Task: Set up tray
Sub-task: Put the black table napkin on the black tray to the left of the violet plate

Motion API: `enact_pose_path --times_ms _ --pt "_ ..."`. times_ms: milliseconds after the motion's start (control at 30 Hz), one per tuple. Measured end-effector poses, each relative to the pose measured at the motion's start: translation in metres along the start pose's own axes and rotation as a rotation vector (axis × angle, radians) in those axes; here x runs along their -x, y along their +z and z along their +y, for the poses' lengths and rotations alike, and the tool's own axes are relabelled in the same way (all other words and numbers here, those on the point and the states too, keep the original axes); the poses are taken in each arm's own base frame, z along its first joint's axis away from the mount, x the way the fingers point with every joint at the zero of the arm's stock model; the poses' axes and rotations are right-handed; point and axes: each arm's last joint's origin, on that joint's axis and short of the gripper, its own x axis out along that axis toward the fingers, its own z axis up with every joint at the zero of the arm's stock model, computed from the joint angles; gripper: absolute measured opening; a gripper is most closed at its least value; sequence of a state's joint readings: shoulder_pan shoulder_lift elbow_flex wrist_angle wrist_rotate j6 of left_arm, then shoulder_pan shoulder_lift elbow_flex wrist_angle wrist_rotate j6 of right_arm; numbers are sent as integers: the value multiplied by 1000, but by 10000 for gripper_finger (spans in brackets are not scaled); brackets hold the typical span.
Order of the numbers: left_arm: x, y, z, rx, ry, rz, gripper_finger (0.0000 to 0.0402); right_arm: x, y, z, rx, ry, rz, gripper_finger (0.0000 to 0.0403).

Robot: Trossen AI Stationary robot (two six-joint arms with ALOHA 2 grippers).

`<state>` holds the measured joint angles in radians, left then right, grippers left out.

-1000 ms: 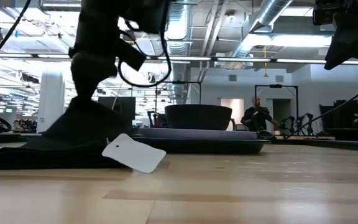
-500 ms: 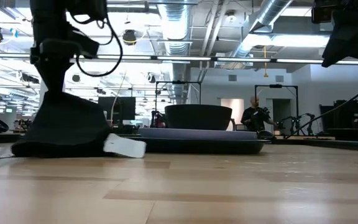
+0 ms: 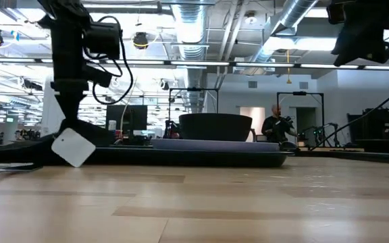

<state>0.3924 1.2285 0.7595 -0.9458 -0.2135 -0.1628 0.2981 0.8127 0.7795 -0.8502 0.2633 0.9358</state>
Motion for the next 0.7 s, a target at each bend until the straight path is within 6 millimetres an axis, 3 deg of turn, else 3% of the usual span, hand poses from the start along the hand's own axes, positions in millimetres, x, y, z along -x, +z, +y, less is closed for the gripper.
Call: enact_pose_path --times_ms 367,700 --pt "-9 19 43 11 -46 -157 0 -13 20 -2 -111 -22 -82 122" --pt "-45 39 42 -52 -95 -115 0 -14 31 -7 -167 -27 -143 122"
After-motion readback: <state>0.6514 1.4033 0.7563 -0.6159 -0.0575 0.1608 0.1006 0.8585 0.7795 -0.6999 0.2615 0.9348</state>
